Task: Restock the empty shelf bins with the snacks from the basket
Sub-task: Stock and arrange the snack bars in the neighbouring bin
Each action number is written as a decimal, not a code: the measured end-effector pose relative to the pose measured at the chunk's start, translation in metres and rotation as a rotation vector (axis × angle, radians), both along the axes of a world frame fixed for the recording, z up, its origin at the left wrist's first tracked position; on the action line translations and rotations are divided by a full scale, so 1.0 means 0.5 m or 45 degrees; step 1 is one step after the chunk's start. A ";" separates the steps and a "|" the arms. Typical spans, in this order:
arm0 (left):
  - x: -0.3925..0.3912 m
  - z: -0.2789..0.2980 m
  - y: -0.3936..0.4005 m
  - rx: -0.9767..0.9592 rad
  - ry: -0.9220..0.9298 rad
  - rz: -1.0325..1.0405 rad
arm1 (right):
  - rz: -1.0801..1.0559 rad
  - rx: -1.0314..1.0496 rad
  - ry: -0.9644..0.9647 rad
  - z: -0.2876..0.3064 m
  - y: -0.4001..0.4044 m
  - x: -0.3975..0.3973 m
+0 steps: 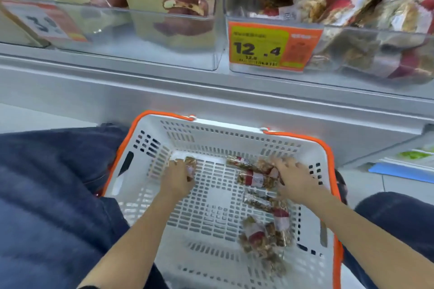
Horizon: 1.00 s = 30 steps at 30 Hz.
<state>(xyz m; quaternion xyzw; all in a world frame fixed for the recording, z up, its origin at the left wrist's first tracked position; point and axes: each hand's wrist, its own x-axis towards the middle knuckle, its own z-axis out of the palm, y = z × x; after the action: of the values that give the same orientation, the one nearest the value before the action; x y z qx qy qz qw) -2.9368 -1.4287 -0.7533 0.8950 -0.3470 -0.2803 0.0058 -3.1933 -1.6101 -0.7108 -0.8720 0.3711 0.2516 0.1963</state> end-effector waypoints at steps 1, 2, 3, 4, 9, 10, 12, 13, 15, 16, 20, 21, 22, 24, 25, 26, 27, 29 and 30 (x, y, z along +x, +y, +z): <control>-0.002 -0.017 -0.002 0.061 0.042 0.021 | -0.072 0.049 -0.001 -0.024 -0.004 0.007; -0.005 -0.032 -0.005 0.100 0.078 0.042 | -0.126 0.095 0.007 -0.042 -0.006 0.013; -0.007 -0.047 -0.009 0.125 0.112 0.066 | -0.158 0.125 0.010 -0.059 -0.007 0.018; -0.007 -0.062 -0.014 0.143 0.141 0.089 | -0.172 0.138 0.006 -0.071 -0.007 0.020; 0.009 -0.126 -0.025 0.218 0.215 0.095 | -0.258 0.223 -0.202 -0.089 -0.020 0.019; 0.014 -0.133 -0.026 0.198 0.210 0.095 | -0.220 0.220 -0.198 -0.091 -0.022 0.020; 0.026 -0.139 -0.030 0.130 0.239 0.146 | -0.152 0.242 -0.172 -0.093 -0.017 0.026; 0.033 -0.139 -0.032 0.088 0.271 0.187 | -0.137 0.260 -0.167 -0.097 -0.014 0.030; 0.037 -0.133 -0.034 -0.006 0.235 0.158 | -0.128 0.316 -0.190 -0.108 -0.007 0.041; 0.031 -0.128 -0.034 -0.061 0.158 0.068 | -0.134 0.363 -0.215 -0.110 -0.002 0.047; -0.021 -0.085 -0.054 -0.348 -0.038 -0.354 | -0.314 0.658 -0.345 -0.118 0.010 0.056; -0.034 -0.075 -0.065 -0.397 -0.040 -0.431 | -0.349 0.702 -0.335 -0.125 0.014 0.050; -0.045 -0.071 -0.079 -0.426 -0.036 -0.514 | -0.330 0.695 -0.293 -0.132 0.019 0.043; -0.064 -0.067 -0.110 -0.400 0.014 -0.697 | -0.211 0.547 -0.184 -0.141 0.029 0.032; -0.070 -0.072 -0.125 -0.346 0.038 -0.799 | -0.159 0.439 -0.132 -0.143 0.033 0.031; -0.074 -0.077 -0.139 -0.259 0.053 -0.901 | -0.113 0.335 -0.081 -0.141 0.037 0.033; -0.076 -0.082 -0.151 -0.144 0.063 -0.991 | -0.072 0.254 -0.033 -0.139 0.038 0.037; -0.078 -0.089 -0.172 0.044 0.153 -1.056 | -0.026 0.187 0.034 -0.142 0.037 0.046; -0.082 -0.087 -0.179 0.078 0.240 -1.010 | -0.003 0.169 0.062 -0.145 0.036 0.050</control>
<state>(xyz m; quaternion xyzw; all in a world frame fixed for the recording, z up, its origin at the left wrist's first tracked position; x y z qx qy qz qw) -2.9781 -1.5183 -0.7969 0.6619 -0.6547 -0.3518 -0.0975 -3.1681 -1.5922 -0.7834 -0.8503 0.3592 0.2965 0.2451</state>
